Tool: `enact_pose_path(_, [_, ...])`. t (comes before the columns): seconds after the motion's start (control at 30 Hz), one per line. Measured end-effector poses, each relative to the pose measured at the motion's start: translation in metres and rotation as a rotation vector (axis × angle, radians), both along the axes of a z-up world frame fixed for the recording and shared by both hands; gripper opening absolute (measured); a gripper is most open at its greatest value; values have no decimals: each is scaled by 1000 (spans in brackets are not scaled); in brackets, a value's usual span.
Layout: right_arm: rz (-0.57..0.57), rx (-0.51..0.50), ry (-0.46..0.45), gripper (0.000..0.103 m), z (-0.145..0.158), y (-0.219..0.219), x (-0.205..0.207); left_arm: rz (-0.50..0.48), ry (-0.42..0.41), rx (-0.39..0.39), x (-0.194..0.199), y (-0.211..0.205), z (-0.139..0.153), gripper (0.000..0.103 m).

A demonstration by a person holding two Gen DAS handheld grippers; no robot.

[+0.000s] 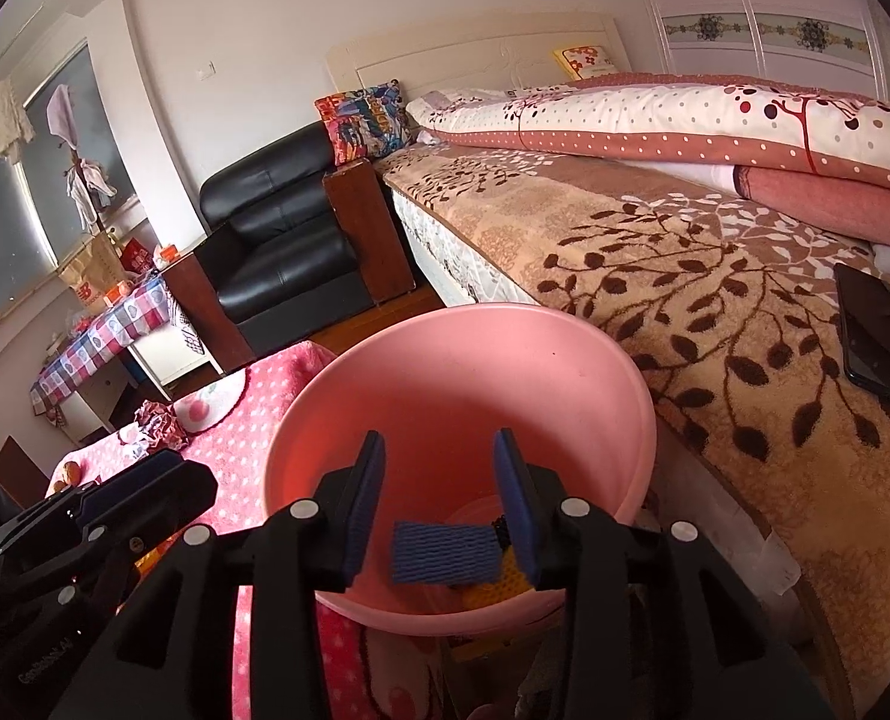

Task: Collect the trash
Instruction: 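Open both tools to drop the mesh sleeves into the bucket, then move both open tools back over the table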

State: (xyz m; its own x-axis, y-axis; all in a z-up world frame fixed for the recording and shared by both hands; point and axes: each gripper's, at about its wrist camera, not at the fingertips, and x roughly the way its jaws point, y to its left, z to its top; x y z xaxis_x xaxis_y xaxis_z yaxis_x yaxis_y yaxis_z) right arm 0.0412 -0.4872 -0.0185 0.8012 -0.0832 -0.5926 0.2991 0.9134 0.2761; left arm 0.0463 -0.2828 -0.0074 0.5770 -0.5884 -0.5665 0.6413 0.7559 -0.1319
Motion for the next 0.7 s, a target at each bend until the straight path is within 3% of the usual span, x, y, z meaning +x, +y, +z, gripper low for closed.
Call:
enact_pose_path(0.23, [22, -11, -14, 42, 8, 14, -3, 46, 20, 31, -3, 12, 2, 35])
enact_pose_path(0.4, [47, -17, -15, 42, 12, 28, -4, 88, -14, 45, -10, 26, 7, 35])
enact_pose_path(0.7, [79, -42, -8, 42, 15, 59, -7, 154, 6, 10, -11, 63, 11, 35])
